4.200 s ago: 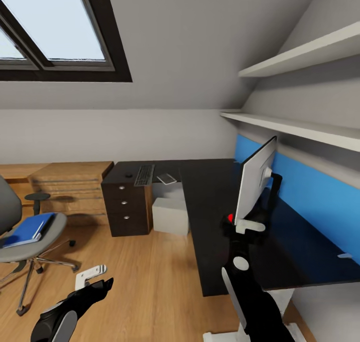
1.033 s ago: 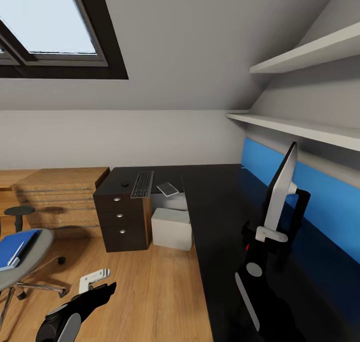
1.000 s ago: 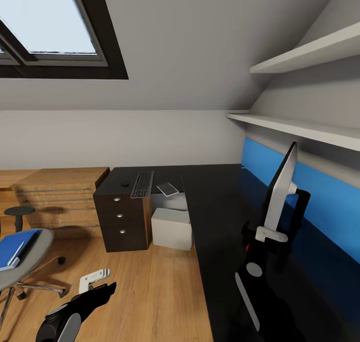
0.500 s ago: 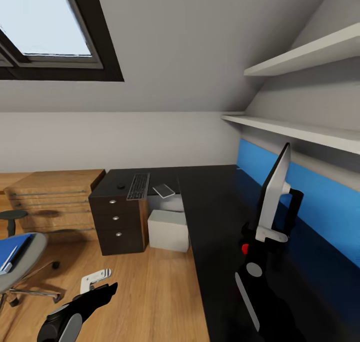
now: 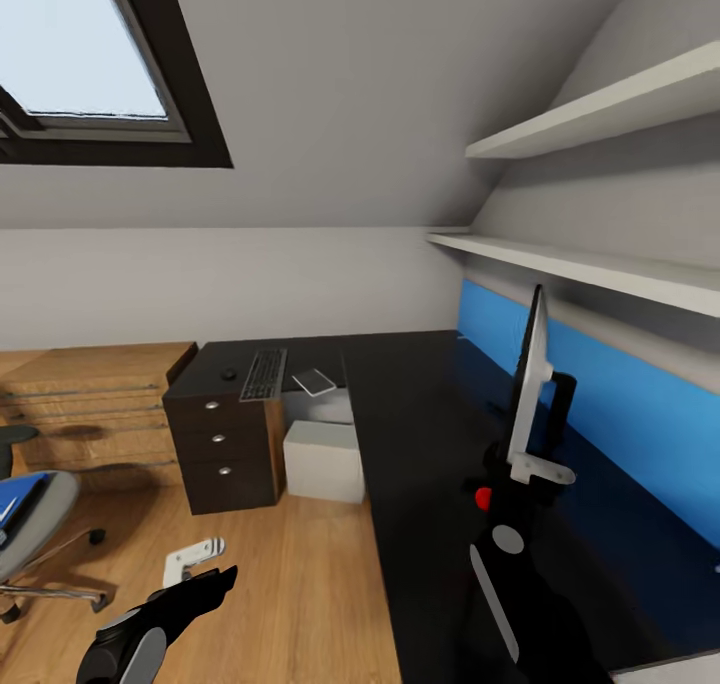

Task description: In the bedroom, organize the workspace by keeping the computer under the desk, ensuring the monitor is on the desk, placing the keyboard on the desk next to the monitor, placing the mouse on the desk next to the keyboard, moving the folder from the swivel chair onto the desk next to the mouse, stacking the notebook on top of the folder with the pen on top of the notebook, and positioning the swivel chair next to the desk.

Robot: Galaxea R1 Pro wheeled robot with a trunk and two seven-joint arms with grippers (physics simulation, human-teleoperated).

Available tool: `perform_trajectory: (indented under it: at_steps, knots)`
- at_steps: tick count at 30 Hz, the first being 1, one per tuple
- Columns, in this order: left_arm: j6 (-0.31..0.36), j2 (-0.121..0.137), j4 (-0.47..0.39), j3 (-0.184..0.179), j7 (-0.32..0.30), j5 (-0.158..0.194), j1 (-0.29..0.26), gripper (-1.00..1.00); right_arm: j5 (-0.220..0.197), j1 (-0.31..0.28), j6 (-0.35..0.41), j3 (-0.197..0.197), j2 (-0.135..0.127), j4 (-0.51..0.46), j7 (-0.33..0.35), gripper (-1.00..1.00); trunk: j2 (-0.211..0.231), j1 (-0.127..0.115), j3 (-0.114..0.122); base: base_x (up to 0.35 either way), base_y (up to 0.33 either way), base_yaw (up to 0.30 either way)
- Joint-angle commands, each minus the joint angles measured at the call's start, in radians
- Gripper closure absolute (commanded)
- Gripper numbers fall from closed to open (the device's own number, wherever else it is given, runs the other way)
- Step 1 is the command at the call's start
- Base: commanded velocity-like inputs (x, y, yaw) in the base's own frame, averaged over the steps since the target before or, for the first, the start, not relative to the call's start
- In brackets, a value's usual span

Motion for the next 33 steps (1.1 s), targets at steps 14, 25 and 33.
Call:
perform_trajectory:
  at_steps: [14,25,33]
  knots:
    - [0.002,0.001,-0.001,-0.001,0.010,0.011,-0.001,-1.00,0.003,-0.001,-0.001,0.002,0.000,0.001,-0.005,-1.00,-0.001,0.000,-0.001,-0.042,-0.182,0.000]
    - [0.002,0.001,-0.002,0.000,0.010,0.012,-0.001,-1.00,0.003,-0.001,-0.001,0.005,0.000,0.001,-0.005,-1.00,-0.001,0.000,-0.001,0.000,-0.157,0.000]
    - [0.002,0.001,-0.001,-0.001,0.010,0.012,-0.001,-1.00,0.003,-0.001,-0.001,0.007,0.000,0.001,-0.005,-1.00,-0.001,0.000,-0.001,-0.100,-0.068,0.000]
